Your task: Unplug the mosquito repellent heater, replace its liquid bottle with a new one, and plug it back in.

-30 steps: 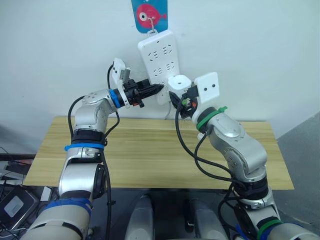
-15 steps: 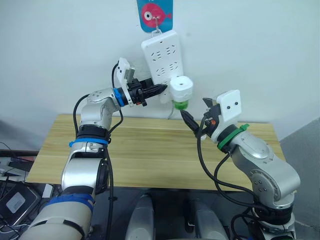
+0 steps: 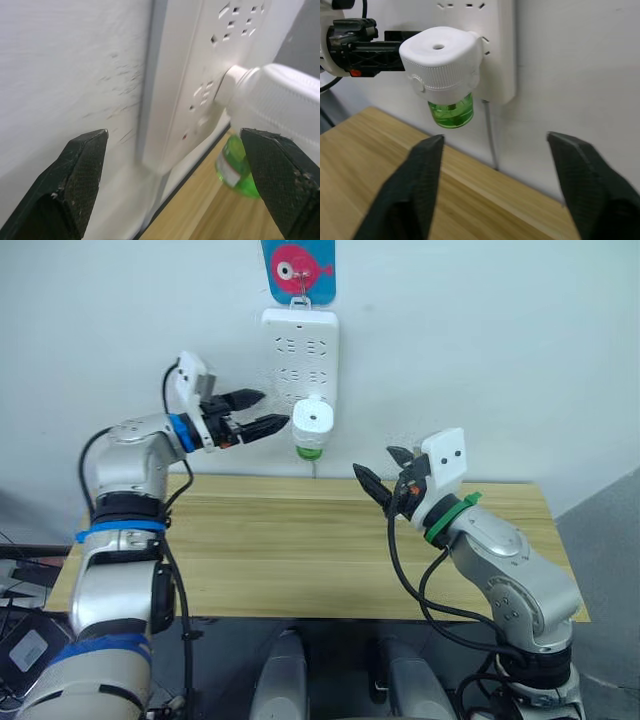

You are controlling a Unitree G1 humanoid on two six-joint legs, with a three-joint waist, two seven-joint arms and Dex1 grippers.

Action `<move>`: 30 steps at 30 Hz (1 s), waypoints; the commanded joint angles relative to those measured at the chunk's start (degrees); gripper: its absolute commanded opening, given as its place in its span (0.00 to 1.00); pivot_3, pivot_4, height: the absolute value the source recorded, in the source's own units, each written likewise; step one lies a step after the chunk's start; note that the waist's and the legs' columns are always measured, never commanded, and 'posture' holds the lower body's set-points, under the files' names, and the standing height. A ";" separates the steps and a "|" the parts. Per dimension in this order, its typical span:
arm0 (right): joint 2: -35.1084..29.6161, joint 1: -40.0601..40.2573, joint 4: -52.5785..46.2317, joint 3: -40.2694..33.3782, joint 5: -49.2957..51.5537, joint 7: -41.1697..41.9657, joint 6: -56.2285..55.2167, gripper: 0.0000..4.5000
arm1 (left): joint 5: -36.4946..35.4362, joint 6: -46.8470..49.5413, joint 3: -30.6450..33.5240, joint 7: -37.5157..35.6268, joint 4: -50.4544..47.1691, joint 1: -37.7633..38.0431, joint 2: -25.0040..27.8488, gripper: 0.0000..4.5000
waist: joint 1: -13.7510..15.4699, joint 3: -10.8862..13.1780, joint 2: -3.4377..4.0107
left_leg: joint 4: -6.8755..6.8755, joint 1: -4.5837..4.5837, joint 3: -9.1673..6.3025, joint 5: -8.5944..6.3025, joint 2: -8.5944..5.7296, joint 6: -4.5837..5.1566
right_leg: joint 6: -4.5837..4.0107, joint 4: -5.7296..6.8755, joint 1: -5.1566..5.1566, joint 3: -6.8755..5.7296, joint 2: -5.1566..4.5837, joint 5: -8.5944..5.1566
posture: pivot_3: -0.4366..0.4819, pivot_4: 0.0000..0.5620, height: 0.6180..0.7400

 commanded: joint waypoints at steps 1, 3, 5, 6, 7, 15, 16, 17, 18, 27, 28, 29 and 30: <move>0.60 -1.81 0.83 2.03 1.48 2.78 -2.82 0.39 | -1.92 1.99 1.24 -1.71 -6.94 2.68 2.62 1.00 | 0.34 0.00 0.00 | 0.00 0.00 0.00 0.00 0.00 0.00 | 0.00 0.00 0.00 -0.01 0.00 0.00 | 0.83 0.39 1.00; 1.17 -3.06 2.74 3.03 1.60 3.66 -3.67 0.22 | -3.28 4.32 1.18 -3.32 -11.93 5.62 4.37 1.00 | 0.48 0.00 0.00 | 0.01 -0.01 -0.01 0.00 0.01 0.00 | -0.01 0.00 0.00 -0.02 0.00 0.00 | 0.85 0.39 1.00; 2.36 -4.61 5.35 3.38 1.50 3.90 -4.75 0.06 | -5.69 8.83 0.90 -5.00 -18.54 9.21 6.19 1.00 | 0.75 0.00 -0.01 | 0.01 -0.01 -0.01 0.00 0.01 -0.01 | -0.01 -0.01 0.00 -0.02 -0.01 0.00 | 0.85 0.39 1.00; 3.27 -5.37 6.96 3.18 1.49 3.70 -5.38 0.00 | -6.92 11.00 0.69 -5.34 -22.05 11.17 6.87 1.00 | 0.92 0.00 0.00 | 0.01 -0.01 -0.01 0.00 0.01 -0.01 | -0.02 -0.01 0.00 -0.01 -0.01 0.00 | 0.86 0.39 1.00; 3.98 -6.01 8.38 3.06 1.38 3.57 -6.00 0.00 | -8.29 13.18 0.68 -5.35 -25.36 12.98 7.31 1.00 | 0.99 0.00 -0.01 | 0.00 -0.01 0.00 0.00 0.01 -0.01 | -0.02 0.00 0.00 0.00 -0.02 -0.01 | 0.87 0.39 1.00; 4.89 -8.60 13.09 2.82 -0.17 3.02 -8.85 0.00 | -15.41 22.60 2.08 0.75 -38.72 18.00 6.16 1.00 | 3.55 -0.01 -0.02 | 0.02 0.01 0.03 0.00 0.01 -0.01 | -0.03 -0.01 0.02 -0.01 -0.02 -0.01 | 0.89 0.39 1.00; 4.94 -8.70 13.24 2.80 -0.23 2.97 -9.01 0.00 | -15.56 22.53 2.03 1.08 -38.81 17.99 6.12 1.00 | 3.65 -0.01 -0.02 | 0.02 0.01 0.03 0.00 0.01 -0.01 | -0.03 0.00 0.02 0.00 -0.02 -0.01 | 0.89 0.39 1.00; 4.99 -8.92 13.54 2.62 -0.35 2.82 -9.21 0.00 | -15.82 22.70 1.87 1.25 -38.69 17.63 6.09 1.00 | 3.73 -0.01 -0.02 | 0.02 0.02 0.03 0.00 0.01 -0.01 | -0.03 0.00 0.02 -0.01 -0.01 -0.01 | 0.90 0.39 1.00; 5.16 -9.03 13.65 2.19 -0.34 2.47 -9.33 0.00 | -16.06 22.72 1.75 1.50 -38.60 17.25 6.03 1.00 | 3.87 -0.01 -0.02 | 0.01 0.02 0.03 0.00 0.02 -0.01 | -0.03 0.00 0.01 -0.01 -0.01 -0.01 | 0.90 0.39 1.00; 5.72 -9.15 12.63 0.53 -0.20 0.99 -8.94 0.00 | -15.67 21.75 0.50 0.87 -36.26 15.45 6.24 1.00 | 4.42 -0.01 -0.01 | 0.00 0.02 0.07 0.00 0.02 -0.01 | -0.04 0.00 0.00 0.02 0.00 -0.02 | 0.88 0.40 1.00; 5.66 -9.10 12.66 0.61 -0.38 0.81 -8.92 0.00 | -15.59 21.61 0.29 0.81 -35.99 15.17 6.15 1.00 | 4.46 -0.01 -0.01 | 0.00 0.02 0.06 0.00 0.02 -0.01 | -0.04 0.00 0.00 0.02 0.00 -0.02 | 0.88 0.40 1.00; 5.62 -9.05 12.71 0.68 -0.55 0.62 -8.92 0.00 | -15.54 21.47 0.11 0.78 -35.76 14.96 6.09 1.00 | 4.51 -0.01 -0.01 | 0.00 0.02 0.07 0.00 0.02 -0.01 | -0.04 0.00 0.00 0.02 0.01 -0.01 | 0.88 0.40 1.00; 5.43 -9.01 12.86 0.83 -0.94 0.36 -8.95 0.00 | -15.43 21.22 -0.12 0.69 -35.47 14.72 6.05 1.00 | 4.58 -0.01 -0.01 | 0.00 0.02 0.07 0.00 0.02 -0.01 | -0.04 0.00 0.00 0.02 0.01 -0.01 | 0.88 0.40 1.00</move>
